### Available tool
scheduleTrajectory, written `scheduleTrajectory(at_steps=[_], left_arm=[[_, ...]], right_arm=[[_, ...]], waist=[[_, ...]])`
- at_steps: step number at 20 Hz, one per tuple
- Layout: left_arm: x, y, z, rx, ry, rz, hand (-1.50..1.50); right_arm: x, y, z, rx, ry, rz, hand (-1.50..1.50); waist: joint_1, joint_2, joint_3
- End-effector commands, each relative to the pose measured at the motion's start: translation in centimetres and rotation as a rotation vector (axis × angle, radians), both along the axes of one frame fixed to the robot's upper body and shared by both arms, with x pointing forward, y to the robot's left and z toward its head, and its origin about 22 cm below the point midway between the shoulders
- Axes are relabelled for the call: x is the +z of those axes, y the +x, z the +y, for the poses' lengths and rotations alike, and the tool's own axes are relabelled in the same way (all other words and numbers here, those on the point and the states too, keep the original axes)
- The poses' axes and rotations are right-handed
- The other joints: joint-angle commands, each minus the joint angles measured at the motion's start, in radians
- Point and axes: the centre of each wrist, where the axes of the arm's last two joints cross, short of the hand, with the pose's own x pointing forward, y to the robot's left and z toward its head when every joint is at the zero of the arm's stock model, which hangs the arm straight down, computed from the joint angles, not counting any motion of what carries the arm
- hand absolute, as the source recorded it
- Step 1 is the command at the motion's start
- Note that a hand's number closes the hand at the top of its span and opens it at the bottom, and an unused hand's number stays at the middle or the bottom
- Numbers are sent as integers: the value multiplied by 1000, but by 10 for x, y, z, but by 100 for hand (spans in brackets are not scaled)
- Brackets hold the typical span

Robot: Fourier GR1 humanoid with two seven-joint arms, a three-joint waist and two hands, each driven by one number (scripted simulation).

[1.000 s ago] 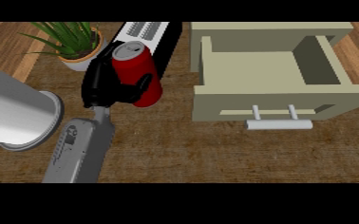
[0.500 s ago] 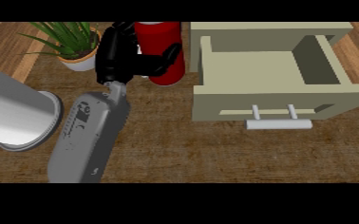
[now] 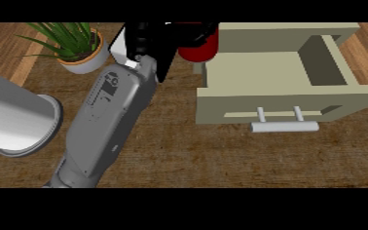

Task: Pick up the can, place it into the drawer and close the drawer

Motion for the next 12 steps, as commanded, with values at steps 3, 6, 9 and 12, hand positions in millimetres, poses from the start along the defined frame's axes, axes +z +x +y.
scheduleTrajectory(at_steps=[3,6,9,12], left_arm=[[19,13,-37,12,31,5,150],[27,15,-41,-2,20,5,150],[25,27,-48,-11,46,-1,150],[32,33,-58,7,39,16,150]], right_arm=[[4,5,5,3,12,-5,-150],[0,-3,0,-17,22,-7,-150],[1,-2,-1,14,-19,-24,-150],[1,1,-7,25,-4,-2,-150]], waist=[[-12,2,0],[-7,0,0],[-14,2,0],[-24,4,1]])
